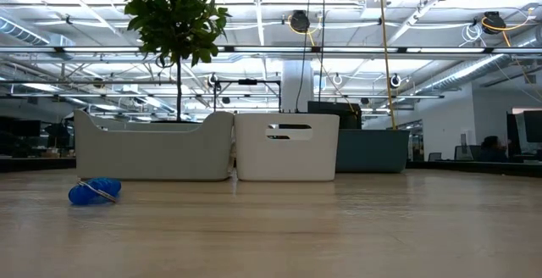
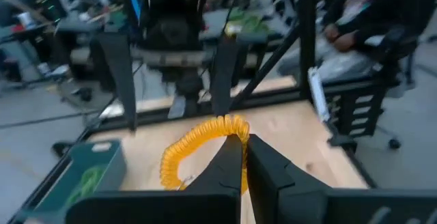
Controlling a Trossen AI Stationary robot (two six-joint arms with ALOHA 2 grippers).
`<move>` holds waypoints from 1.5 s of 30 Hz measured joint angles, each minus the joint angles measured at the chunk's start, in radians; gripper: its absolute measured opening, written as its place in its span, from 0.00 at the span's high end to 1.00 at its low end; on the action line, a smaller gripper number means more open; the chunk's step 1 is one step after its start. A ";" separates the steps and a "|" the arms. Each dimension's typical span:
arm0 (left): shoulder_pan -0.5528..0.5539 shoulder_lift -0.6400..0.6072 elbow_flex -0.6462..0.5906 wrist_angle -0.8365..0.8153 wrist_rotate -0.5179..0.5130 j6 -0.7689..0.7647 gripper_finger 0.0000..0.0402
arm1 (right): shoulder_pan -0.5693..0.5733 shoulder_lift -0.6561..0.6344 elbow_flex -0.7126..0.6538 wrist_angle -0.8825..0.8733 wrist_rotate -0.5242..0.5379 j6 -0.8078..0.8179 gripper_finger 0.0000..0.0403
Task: Sort spring keychains
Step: Put the yellow spring keychain into the white bin
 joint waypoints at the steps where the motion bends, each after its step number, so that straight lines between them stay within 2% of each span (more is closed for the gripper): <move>1: 0.023 -0.001 0.000 0.017 0.041 0.006 0.99 | 0.001 0.000 -0.009 0.020 0.000 -0.018 0.26; 4: 0.092 0.000 0.001 0.025 0.151 0.008 0.99 | 0.004 0.000 -0.039 0.086 0.000 -0.076 0.26; 10: 0.197 0.005 0.001 0.032 0.279 0.004 0.99 | 0.004 0.000 -0.066 0.144 -0.003 -0.117 0.27; 15: 0.260 0.027 0.001 0.076 0.383 0.001 0.99 | 0.002 0.000 -0.066 0.154 -0.002 -0.146 0.31; 20: 0.270 0.055 0.000 0.095 0.397 0.000 0.99 | -0.003 0.000 -0.066 0.160 -0.001 -0.137 0.39; 23: 0.271 0.058 0.000 0.084 0.400 -0.001 0.99 | -0.003 0.000 -0.066 0.153 -0.001 -0.134 0.47; 35: 0.232 0.053 0.000 0.087 0.395 -0.004 0.99 | -0.003 0.000 -0.066 0.152 0.000 -0.136 0.96; 39: 0.233 0.053 0.000 0.106 0.388 -0.019 0.96 | -0.003 0.000 -0.066 0.146 0.000 -0.137 0.98; 45: 0.241 0.053 0.000 0.123 0.382 -0.031 0.80 | 0.000 -0.017 -0.066 0.091 0.000 -0.133 0.99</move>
